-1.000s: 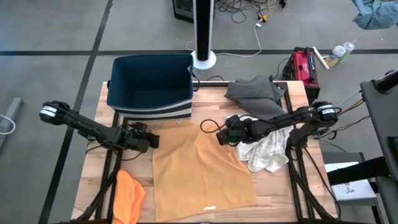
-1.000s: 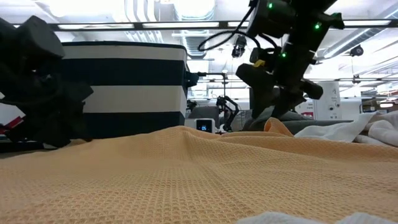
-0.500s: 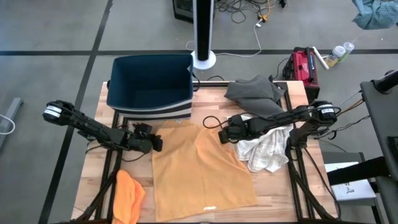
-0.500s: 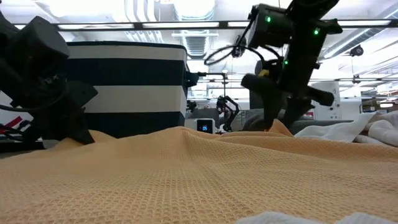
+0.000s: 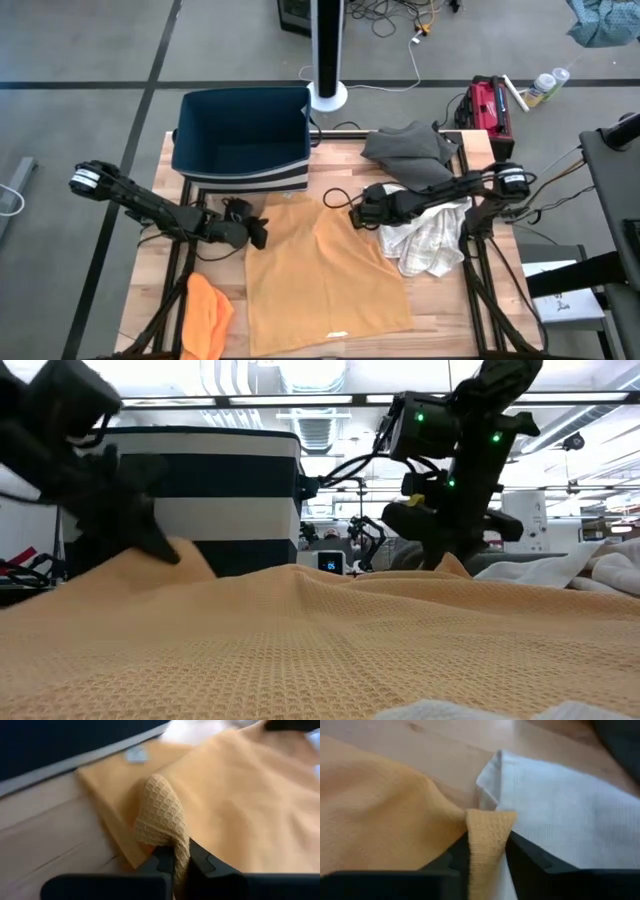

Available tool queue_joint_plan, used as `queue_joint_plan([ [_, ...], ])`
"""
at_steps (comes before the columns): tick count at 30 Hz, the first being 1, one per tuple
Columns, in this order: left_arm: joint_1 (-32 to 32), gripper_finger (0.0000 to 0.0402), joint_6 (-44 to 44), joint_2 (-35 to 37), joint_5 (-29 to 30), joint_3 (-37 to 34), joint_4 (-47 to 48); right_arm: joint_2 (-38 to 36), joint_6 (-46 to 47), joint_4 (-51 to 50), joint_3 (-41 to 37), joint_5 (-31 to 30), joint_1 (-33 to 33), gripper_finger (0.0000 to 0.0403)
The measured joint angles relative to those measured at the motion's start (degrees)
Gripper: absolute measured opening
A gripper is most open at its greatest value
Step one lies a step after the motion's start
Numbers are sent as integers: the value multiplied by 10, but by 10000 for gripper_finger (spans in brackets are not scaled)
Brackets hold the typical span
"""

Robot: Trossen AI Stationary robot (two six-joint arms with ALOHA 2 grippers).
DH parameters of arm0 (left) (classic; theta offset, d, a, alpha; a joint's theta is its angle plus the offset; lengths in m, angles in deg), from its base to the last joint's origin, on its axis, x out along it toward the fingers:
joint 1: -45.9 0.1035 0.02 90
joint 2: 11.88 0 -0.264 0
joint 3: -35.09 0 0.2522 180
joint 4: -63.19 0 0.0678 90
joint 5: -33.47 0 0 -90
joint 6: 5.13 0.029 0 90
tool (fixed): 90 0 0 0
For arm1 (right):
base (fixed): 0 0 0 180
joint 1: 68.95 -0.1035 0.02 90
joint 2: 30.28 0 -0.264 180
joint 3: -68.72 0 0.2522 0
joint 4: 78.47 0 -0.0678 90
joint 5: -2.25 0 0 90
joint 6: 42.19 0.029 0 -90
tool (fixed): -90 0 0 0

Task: Fold towel
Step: Fold the yellow kitchen towel

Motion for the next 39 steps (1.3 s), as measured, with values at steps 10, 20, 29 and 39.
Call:
queue_joint_plan([
  [10,-11,1,152,54,6,107,41,-97,-138,31,30,-166,-80,3],
  [20,-173,0,234,92,15,166,161,-137,-250,52,17,-235,-241,2],
  [29,-373,0,100,60,63,120,163,-97,-206,46,-12,-219,-369,2],
  [39,-405,10,60,-52,-4,115,65,-24,-169,121,-12,-129,-420,3],
])
